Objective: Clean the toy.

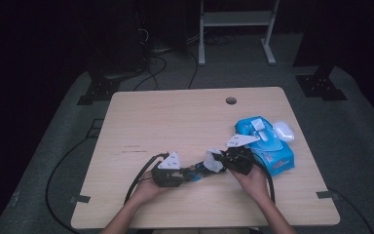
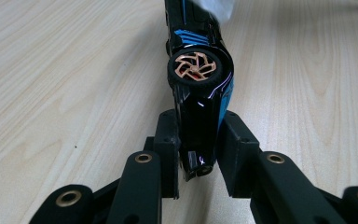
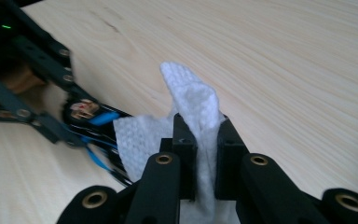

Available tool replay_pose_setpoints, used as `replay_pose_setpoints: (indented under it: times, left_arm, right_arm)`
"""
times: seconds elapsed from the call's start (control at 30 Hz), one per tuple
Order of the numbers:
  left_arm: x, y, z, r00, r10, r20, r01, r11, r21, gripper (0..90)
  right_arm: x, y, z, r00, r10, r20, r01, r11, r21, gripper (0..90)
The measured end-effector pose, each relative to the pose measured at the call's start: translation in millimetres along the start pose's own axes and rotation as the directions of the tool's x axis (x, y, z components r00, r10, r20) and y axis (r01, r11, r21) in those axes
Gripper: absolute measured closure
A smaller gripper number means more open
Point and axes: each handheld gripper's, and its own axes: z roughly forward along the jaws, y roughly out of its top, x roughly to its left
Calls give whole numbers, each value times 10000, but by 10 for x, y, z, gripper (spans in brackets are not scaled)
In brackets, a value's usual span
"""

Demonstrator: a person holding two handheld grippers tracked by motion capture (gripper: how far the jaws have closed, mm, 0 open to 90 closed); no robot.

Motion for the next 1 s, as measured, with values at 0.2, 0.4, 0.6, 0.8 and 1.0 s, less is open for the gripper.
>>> replay_pose_setpoints:
  times: [0.2, 0.4, 0.6, 0.8, 1.0]
  left_arm:
    - [4, -11, -19, 10000, -71, -54, 71, 10000, 43, 710]
    - [-6, -29, -38, 9999, -50, -124, 50, 10000, 25, 711]
    - [8, -32, -38, 9999, -146, -73, 145, 9999, -11, 710]
    - [13, -31, -39, 9999, -149, -38, 149, 9999, -11, 710]
    - [45, -28, -35, 10000, -91, 33, 91, 10000, -2, 710]
  right_arm:
    - [436, 140, 246, 9905, -855, -1075, 859, 9963, -10, 812]
    - [305, 113, 193, 9931, -981, -646, 990, 9950, 105, 813]
    - [-59, -40, -89, 9928, -669, 997, 646, 9976, 258, 813]
    - [-36, -60, -82, 9947, -552, 872, 547, 9985, 73, 813]
    - [-63, -76, -117, 9964, -404, 739, 394, 9991, 157, 812]
